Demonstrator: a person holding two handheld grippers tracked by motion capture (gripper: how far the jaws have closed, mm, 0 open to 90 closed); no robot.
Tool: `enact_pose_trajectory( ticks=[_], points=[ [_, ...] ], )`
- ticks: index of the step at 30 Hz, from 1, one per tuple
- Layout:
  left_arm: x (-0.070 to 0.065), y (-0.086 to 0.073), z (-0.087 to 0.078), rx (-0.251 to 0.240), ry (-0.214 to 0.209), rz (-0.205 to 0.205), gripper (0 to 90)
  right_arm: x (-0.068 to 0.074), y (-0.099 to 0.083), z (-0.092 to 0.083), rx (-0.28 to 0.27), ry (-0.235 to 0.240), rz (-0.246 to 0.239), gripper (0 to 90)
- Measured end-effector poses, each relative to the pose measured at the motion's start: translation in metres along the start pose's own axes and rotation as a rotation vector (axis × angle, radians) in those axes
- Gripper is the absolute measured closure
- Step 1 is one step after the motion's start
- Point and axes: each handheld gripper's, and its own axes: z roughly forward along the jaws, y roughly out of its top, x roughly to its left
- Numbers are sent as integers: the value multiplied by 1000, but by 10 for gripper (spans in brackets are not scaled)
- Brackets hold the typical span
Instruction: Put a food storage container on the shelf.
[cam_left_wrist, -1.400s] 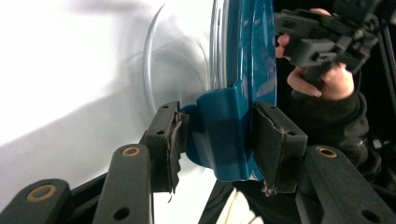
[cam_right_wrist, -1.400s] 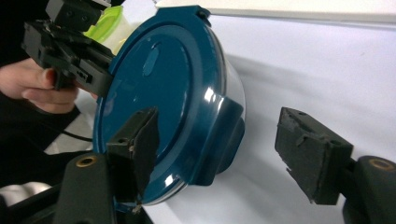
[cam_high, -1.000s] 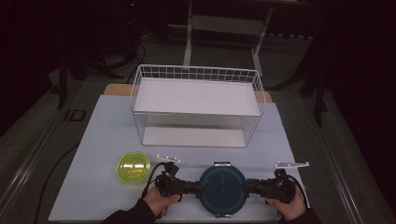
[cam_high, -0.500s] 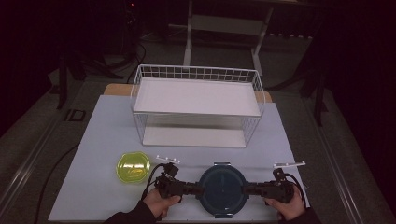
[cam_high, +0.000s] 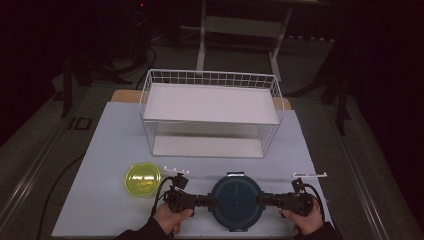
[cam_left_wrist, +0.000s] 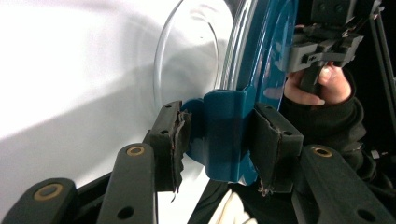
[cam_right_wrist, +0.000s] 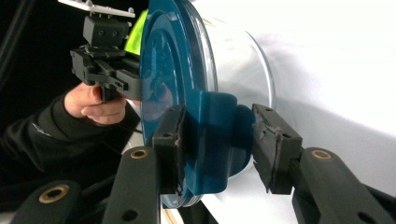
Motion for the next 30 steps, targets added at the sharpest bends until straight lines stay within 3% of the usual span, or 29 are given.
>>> enact_pose_trajectory(
  ticks=[13,20,30],
  points=[
    [-28,27,-31,-75,-25,88,562,30,30,-9,-39,36,-60,572],
    [-40,40,-49,-113,-35,104,564,47,48,-11,-63,49,-86,573],
    [-54,62,-65,-141,-18,138,565,59,73,-13,-90,67,-108,574]
  ],
)
